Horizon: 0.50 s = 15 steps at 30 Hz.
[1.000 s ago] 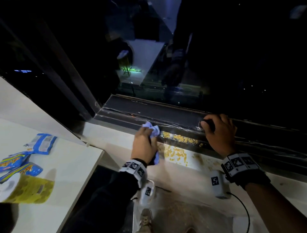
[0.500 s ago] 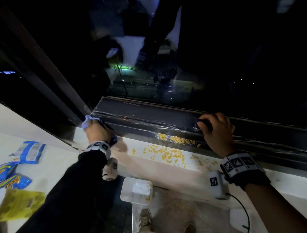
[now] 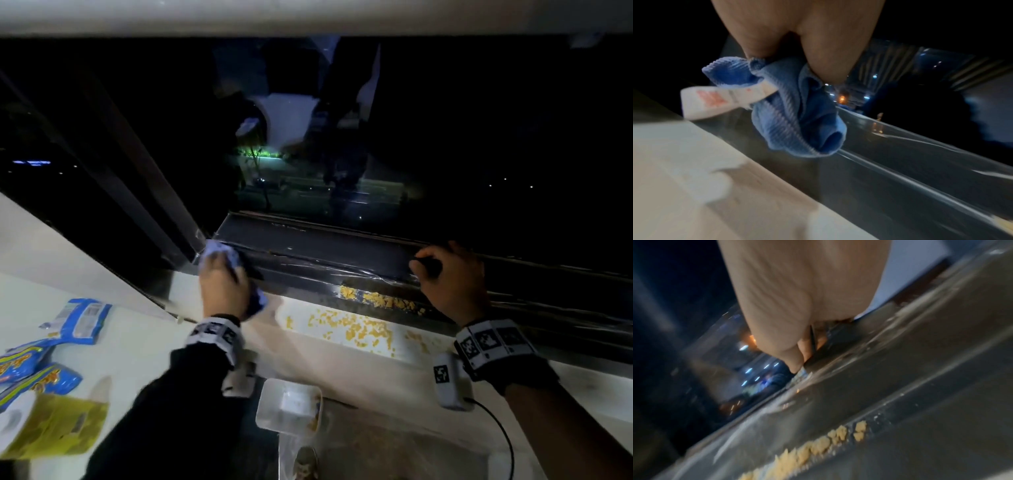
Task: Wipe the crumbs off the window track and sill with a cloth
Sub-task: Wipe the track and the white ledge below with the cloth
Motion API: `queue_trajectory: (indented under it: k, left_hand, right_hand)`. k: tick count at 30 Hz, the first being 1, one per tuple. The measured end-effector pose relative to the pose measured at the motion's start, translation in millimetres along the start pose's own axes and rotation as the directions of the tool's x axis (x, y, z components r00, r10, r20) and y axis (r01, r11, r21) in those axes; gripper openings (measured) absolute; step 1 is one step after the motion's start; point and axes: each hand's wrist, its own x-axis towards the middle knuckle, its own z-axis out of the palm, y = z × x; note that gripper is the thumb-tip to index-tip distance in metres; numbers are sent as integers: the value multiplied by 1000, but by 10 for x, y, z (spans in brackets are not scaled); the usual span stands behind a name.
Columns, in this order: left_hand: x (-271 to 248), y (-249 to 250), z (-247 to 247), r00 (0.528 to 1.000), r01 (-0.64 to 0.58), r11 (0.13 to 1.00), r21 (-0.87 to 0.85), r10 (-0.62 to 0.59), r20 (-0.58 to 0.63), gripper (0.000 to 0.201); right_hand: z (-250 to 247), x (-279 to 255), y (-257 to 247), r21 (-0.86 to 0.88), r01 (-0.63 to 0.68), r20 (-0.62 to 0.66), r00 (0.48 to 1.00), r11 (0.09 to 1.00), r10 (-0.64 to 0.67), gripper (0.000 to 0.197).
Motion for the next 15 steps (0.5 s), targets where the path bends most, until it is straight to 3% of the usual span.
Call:
queue_trajectory:
  k: [2, 6, 10, 15]
  left_hand:
    - [313, -293, -91, 997, 73, 993, 91, -71, -26, 30]
    - [566, -493, -46, 986, 164, 976, 142, -158, -54, 17]
    - [291, -461, 199, 987, 163, 973, 165, -162, -17, 21]
    - [72, -314, 314, 996, 88, 986, 140, -88, -3, 20]
  right_hand:
    - [34, -10, -43, -50, 26, -37, 999, 998, -28, 4]
    - [60, 17, -150, -138, 75, -121, 988, 988, -92, 16]
    - [136, 126, -323, -123, 176, -61, 981, 977, -184, 22]
    - [81, 149, -233, -198, 141, -36, 988, 970, -151, 19]
